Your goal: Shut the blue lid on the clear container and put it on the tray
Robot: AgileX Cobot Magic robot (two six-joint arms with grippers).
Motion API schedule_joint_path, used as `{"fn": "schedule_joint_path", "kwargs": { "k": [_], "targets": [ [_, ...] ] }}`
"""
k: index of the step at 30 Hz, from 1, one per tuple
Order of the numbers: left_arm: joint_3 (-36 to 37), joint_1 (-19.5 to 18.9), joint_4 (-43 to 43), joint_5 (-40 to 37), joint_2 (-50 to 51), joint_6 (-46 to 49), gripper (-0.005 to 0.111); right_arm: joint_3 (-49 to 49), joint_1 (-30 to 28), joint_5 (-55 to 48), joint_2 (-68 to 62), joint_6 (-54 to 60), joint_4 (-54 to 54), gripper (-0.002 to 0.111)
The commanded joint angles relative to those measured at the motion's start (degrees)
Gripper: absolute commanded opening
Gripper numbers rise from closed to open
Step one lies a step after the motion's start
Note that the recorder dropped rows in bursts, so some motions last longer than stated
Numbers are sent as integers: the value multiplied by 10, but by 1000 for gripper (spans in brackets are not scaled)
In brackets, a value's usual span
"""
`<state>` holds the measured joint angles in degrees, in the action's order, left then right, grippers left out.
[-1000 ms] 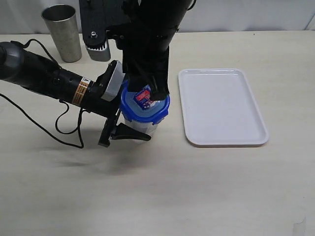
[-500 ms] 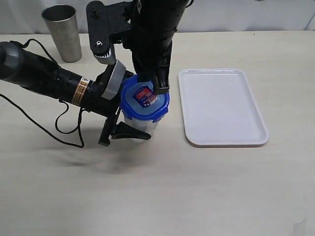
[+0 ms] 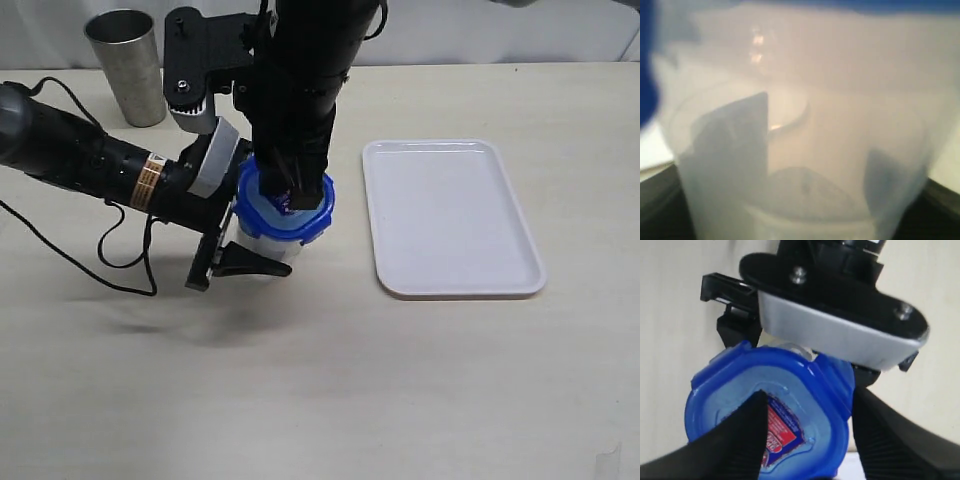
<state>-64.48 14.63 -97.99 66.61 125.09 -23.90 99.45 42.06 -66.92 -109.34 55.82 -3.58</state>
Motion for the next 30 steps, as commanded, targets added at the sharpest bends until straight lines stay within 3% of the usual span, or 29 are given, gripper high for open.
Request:
{"fn": "schedule_joint_path", "kwargs": {
  "k": [1,6,11,16,22,30],
  "targets": [
    [-3,-36,40,33,-6,-6,0,-4,0,-21,-5,-15,-1,49],
    [-3,-37,43,33,-6,-20,0,-4,0,-9,-3,-20,20,49],
    [-3,-27,39,33,-6,-20,0,-4,0,-1,1,143,-16,49],
    [-3,-27,49,33,-6,-22,0,-4,0,10,2,67,20,49],
    [-3,-26,121,33,-6,-152,0,-5,-1,51,8,-68,47,49],
    [-2,-26,201,33,31,-147,0,-4,-1,117,32,-203,45,49]
  ]
}}
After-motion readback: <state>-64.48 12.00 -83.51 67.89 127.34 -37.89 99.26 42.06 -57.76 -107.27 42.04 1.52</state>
